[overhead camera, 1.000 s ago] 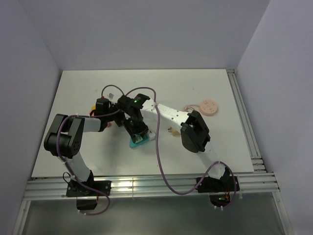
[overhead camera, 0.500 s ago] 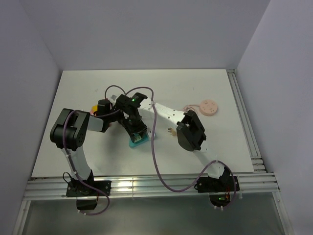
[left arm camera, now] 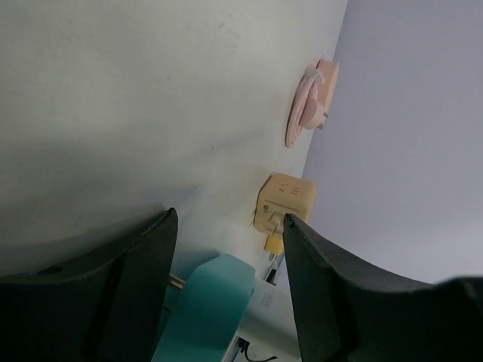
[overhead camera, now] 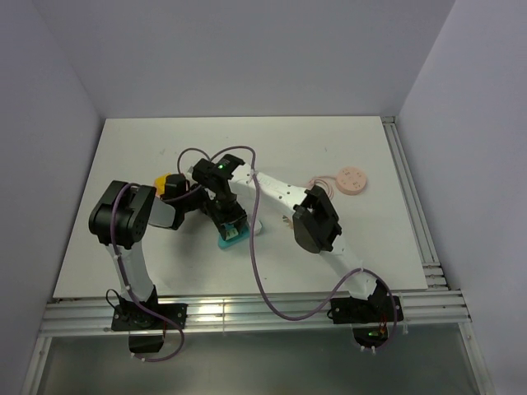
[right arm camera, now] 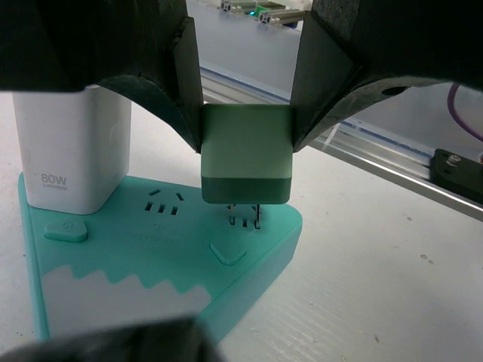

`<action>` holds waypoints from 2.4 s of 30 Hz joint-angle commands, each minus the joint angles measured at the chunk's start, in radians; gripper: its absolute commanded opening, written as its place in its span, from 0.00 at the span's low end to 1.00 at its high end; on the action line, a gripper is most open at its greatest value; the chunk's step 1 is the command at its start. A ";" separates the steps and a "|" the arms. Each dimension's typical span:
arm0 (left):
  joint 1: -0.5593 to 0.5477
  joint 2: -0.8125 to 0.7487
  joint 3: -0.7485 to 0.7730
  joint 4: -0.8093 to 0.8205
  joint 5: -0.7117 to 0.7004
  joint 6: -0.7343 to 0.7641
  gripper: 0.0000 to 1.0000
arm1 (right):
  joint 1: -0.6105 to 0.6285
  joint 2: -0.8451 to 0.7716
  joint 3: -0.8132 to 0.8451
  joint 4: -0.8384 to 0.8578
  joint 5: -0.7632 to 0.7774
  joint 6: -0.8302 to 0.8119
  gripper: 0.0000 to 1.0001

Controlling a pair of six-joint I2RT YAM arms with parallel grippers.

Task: Insert the plug
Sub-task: Insert the plug into the socket.

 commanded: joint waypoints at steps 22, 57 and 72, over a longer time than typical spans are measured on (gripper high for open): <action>-0.086 -0.073 -0.178 0.228 -0.106 -0.092 0.52 | -0.057 0.044 0.070 -0.041 0.072 0.074 0.00; -0.165 -0.177 -0.296 0.301 -0.253 -0.172 0.48 | -0.066 -0.017 -0.019 -0.022 0.211 0.285 0.00; -0.210 -0.211 -0.360 0.349 -0.296 -0.227 0.48 | -0.137 -0.094 -0.165 0.090 0.107 0.345 0.00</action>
